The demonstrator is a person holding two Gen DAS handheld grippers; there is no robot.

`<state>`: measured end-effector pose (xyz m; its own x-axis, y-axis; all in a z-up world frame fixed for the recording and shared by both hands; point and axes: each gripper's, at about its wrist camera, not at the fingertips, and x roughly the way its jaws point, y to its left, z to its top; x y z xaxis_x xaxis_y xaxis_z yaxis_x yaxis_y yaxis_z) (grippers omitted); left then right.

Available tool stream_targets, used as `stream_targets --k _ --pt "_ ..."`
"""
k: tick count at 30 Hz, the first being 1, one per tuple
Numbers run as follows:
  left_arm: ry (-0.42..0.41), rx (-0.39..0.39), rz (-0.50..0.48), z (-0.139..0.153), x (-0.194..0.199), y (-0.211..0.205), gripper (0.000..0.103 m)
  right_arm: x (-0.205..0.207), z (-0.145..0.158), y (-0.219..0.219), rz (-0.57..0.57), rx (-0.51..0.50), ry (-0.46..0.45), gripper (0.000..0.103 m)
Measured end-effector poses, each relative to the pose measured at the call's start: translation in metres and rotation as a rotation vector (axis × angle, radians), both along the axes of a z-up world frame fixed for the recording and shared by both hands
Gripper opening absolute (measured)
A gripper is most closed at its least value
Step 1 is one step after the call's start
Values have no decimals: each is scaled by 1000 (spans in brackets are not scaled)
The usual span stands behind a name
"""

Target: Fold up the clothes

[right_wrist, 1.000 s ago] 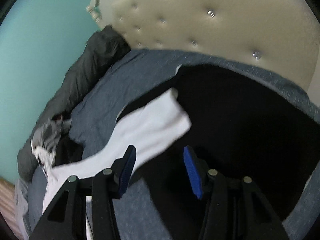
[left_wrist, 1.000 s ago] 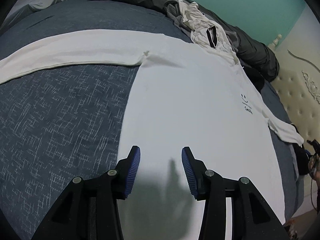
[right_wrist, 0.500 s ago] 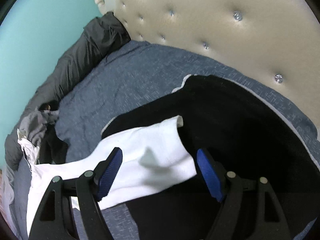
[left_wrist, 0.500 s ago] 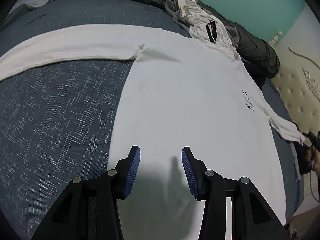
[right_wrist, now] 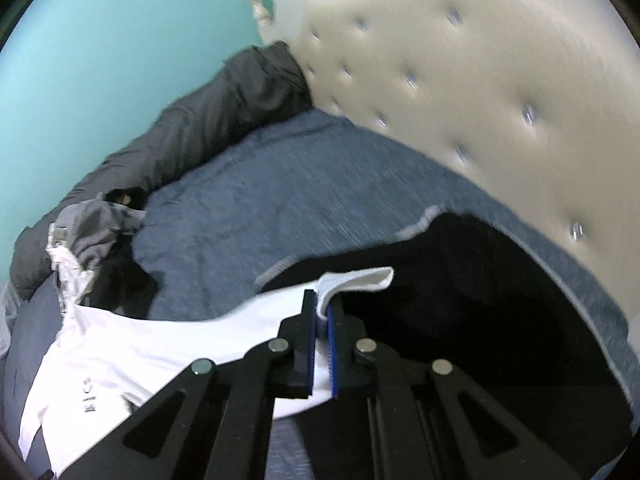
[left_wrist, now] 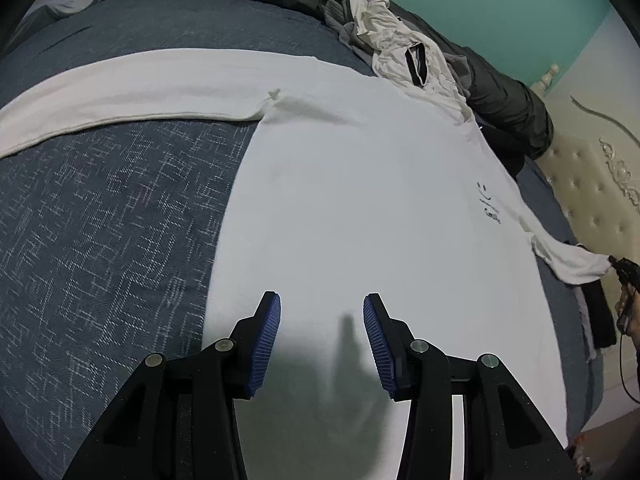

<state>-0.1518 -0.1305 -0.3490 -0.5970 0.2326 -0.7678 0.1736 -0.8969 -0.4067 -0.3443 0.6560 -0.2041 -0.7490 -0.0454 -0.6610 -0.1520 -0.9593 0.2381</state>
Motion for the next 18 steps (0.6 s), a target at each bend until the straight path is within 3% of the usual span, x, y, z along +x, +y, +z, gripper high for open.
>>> stream_targets --k 7,18 --pt "32 9 -7 6 11 0 47 5 56 -52 124 -33 74 4" --pt "70 -19 -32 15 36 -2 47 29 154 -225 458 -140 160 4"
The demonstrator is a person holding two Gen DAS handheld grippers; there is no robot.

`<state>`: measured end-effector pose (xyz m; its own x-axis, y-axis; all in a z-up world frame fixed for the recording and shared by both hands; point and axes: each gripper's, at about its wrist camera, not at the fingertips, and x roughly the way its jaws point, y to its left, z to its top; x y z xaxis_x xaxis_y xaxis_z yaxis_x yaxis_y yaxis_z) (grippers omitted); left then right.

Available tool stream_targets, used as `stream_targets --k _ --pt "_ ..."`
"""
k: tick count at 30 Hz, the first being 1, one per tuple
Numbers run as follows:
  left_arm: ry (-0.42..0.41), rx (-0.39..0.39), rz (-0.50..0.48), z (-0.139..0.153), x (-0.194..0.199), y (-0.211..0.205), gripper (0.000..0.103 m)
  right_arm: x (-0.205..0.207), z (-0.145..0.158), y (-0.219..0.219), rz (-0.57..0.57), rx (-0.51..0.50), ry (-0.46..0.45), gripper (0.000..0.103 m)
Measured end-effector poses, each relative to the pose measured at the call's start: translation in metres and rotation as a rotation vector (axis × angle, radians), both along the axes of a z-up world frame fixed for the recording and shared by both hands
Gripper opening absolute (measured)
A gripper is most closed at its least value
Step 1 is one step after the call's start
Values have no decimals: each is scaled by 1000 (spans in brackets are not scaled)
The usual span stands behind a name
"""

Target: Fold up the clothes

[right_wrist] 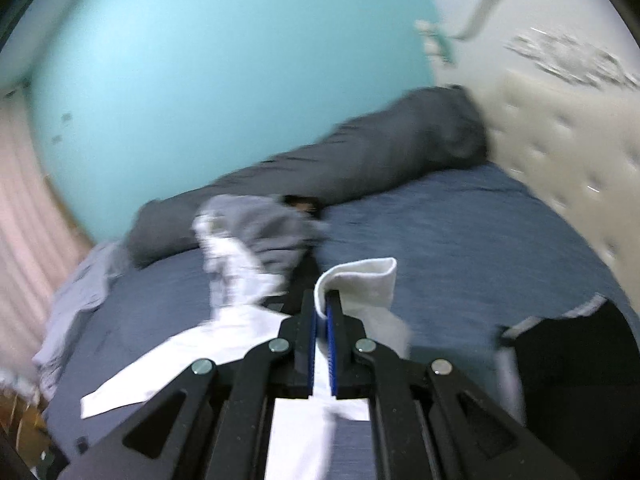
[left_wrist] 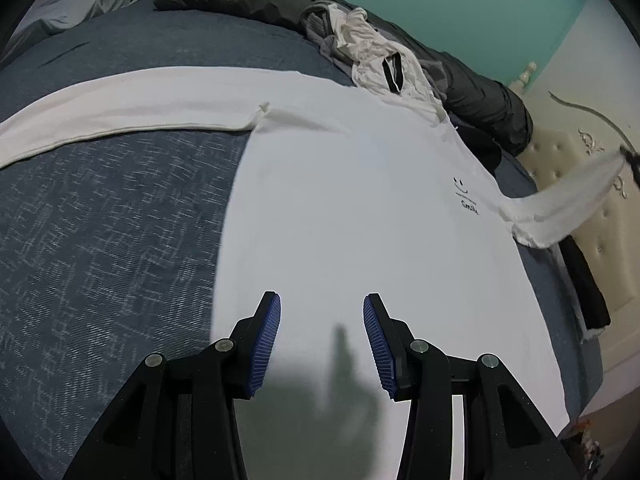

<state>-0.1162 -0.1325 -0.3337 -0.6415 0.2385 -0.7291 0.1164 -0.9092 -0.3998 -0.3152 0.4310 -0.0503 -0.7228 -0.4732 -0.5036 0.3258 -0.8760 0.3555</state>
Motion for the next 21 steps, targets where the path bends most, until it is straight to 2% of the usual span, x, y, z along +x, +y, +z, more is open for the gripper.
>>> stream_targets --k 4,7,9,12,16,18,21 --pt "22 -13 0 5 8 -4 47 24 18 -86 151 -4 -12 4" --pt "49 -31 -18 12 14 -4 47 52 16 -148 280 -46 -8 4" --pt "64 -30 -23 16 19 -6 47 73 3 -188 361 -89 -35 4" --pt "70 -29 -22 18 24 -9 47 105 -35 -250 472 -74 -87 4" --pt "61 -33 -44 16 30 -7 47 136 -122 -309 554 48 -215 4" --pt "57 -34 -52 14 31 -7 47 145 -162 -325 573 88 -290 4" --pt "52 -29 -52 13 32 -9 47 155 -197 -332 567 90 -352 5"
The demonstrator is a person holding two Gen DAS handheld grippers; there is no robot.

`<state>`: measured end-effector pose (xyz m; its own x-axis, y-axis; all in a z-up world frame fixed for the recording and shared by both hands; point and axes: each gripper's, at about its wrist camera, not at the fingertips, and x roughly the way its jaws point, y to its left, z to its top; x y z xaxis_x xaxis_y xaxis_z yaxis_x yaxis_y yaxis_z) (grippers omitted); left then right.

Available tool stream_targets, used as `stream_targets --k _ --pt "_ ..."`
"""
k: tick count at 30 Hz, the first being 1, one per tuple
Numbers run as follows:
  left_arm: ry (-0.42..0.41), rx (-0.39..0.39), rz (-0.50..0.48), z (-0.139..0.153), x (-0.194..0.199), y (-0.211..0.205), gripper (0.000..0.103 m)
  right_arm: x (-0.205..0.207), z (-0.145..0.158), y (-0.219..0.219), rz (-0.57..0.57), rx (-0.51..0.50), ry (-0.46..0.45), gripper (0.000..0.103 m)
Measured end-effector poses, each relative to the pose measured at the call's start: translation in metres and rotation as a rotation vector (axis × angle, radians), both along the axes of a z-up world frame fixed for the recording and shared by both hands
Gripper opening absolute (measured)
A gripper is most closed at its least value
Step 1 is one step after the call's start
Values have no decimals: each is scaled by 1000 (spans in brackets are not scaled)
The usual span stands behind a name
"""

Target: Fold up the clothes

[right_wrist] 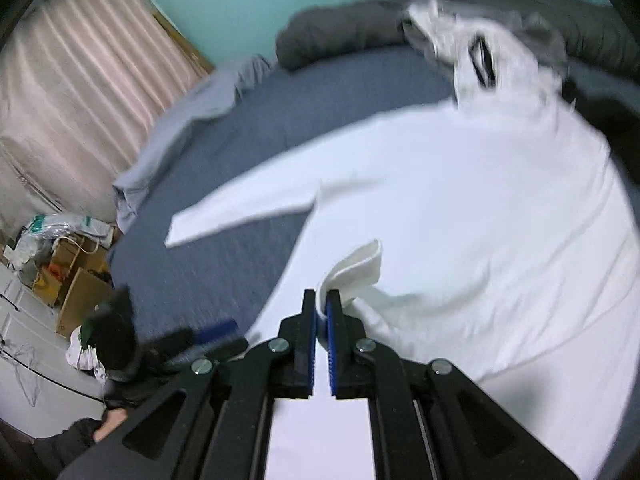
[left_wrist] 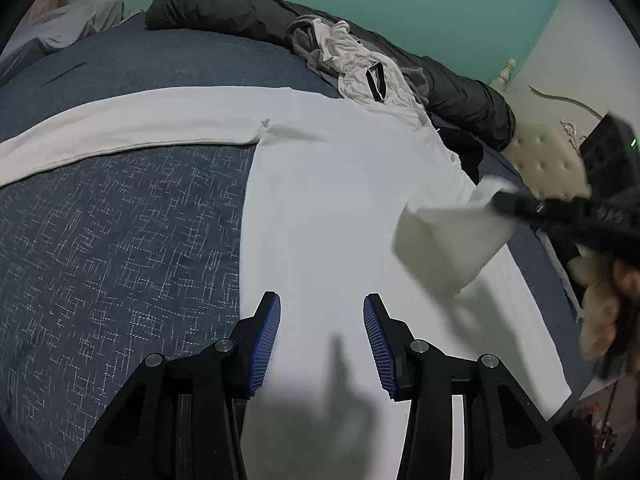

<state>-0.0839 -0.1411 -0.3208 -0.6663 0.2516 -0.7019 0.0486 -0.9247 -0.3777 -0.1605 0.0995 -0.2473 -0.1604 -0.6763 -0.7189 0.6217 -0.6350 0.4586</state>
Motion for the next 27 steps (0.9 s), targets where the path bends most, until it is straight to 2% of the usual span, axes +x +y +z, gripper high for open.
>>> stream_targets --k 3,5,9,11,14,19,24,27 --pt "-6 3 2 -1 -1 -1 47 1 -20 1 -23 -25 -66 11" --pt "-8 9 0 -1 -4 0 47 6 -20 1 -22 -16 -69 37" --pt "-10 11 -17 -2 -10 6 47 8 -5 25 -51 -78 -39 43" --pt "-17 11 -32 -4 -15 11 47 2 0 48 -125 -132 -5 54" --pt "-36 2 -60 -9 -24 20 47 -4 -4 87 -241 -171 25 56" --pt "-69 -19 -101 -18 -39 39 47 -6 -30 134 -385 -140 46 58" --pt "-104 -54 -157 -27 -49 65 47 2 -62 164 -461 -186 -12 58" --pt "-136 -103 -205 -34 -52 86 47 4 -74 179 -500 -201 -39 59"
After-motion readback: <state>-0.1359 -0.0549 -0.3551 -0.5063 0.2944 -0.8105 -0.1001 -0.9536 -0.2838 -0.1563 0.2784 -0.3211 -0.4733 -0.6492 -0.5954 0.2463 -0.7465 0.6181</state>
